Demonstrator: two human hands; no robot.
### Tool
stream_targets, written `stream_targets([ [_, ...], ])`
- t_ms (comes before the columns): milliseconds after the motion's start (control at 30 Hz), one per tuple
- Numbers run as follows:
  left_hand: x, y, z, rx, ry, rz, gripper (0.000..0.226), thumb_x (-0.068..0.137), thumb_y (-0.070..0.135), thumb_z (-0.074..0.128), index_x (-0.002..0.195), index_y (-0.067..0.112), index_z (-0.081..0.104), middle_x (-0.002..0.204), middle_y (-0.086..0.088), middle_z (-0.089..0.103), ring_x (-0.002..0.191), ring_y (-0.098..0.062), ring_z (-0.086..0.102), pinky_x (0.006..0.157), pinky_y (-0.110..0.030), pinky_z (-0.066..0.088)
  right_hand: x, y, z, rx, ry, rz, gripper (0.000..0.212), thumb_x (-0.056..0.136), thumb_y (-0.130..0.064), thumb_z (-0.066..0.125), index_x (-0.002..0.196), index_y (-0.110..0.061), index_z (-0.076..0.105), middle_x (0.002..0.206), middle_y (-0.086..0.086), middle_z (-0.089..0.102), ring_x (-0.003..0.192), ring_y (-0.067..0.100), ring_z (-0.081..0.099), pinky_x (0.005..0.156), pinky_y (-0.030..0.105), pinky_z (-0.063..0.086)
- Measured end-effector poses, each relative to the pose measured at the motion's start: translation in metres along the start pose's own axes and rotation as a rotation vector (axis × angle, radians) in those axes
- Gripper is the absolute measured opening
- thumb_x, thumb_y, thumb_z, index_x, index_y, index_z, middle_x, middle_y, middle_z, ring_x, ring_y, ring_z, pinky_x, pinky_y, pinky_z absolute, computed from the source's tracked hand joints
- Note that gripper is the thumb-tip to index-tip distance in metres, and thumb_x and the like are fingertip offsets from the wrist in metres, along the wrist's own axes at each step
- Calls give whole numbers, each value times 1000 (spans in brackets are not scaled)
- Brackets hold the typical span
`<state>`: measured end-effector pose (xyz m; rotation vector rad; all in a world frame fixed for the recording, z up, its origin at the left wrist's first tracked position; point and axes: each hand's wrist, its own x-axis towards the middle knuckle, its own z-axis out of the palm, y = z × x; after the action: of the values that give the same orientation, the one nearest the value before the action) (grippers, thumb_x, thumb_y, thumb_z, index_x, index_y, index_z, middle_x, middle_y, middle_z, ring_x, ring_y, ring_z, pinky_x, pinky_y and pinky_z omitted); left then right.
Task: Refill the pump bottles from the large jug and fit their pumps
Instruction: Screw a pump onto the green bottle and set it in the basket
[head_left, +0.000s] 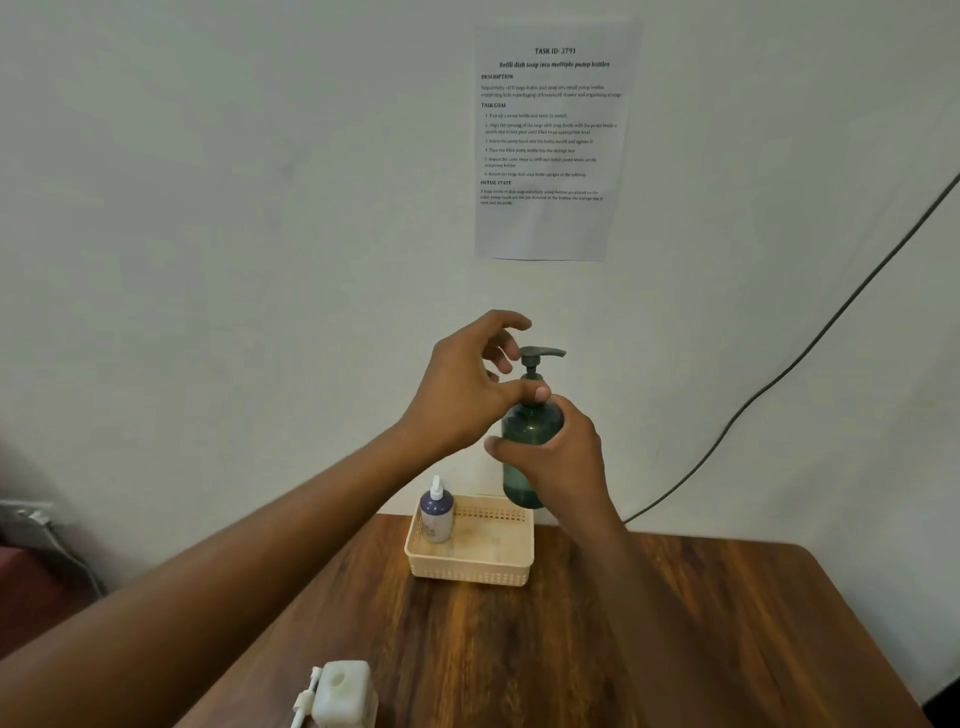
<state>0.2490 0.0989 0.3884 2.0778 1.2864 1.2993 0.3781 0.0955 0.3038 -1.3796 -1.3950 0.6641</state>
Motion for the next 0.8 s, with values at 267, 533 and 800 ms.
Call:
stream_targets([
  [267, 3, -3, 2, -188, -30, -57, 51, 76, 12, 91, 120, 19, 67, 88, -1, 74, 81, -17, 73, 80, -21, 63, 1, -5, -5, -2, 8, 3, 61, 65, -45, 89, 111, -41, 48, 94, -35, 49, 81, -2, 55, 63, 8, 34],
  [533, 8, -1, -6, -363, -223, -54, 52, 94, -5, 67, 139, 21, 58, 117, 3, 79, 112, -9, 73, 95, -25, 59, 3, -12, -16, 53, -20, 19, 50, 62, -44, 88, 98, -40, 53, 95, -28, 57, 84, 8, 60, 63, 16, 43],
  [800, 2, 5, 9, -292, -33, -46, 72, 73, 23, 93, 135, 31, 59, 107, 12, 69, 93, -10, 71, 79, -15, 59, -3, -19, -18, 15, 0, -22, 58, 67, -40, 90, 108, -41, 49, 92, -36, 49, 79, -2, 56, 62, 6, 35],
])
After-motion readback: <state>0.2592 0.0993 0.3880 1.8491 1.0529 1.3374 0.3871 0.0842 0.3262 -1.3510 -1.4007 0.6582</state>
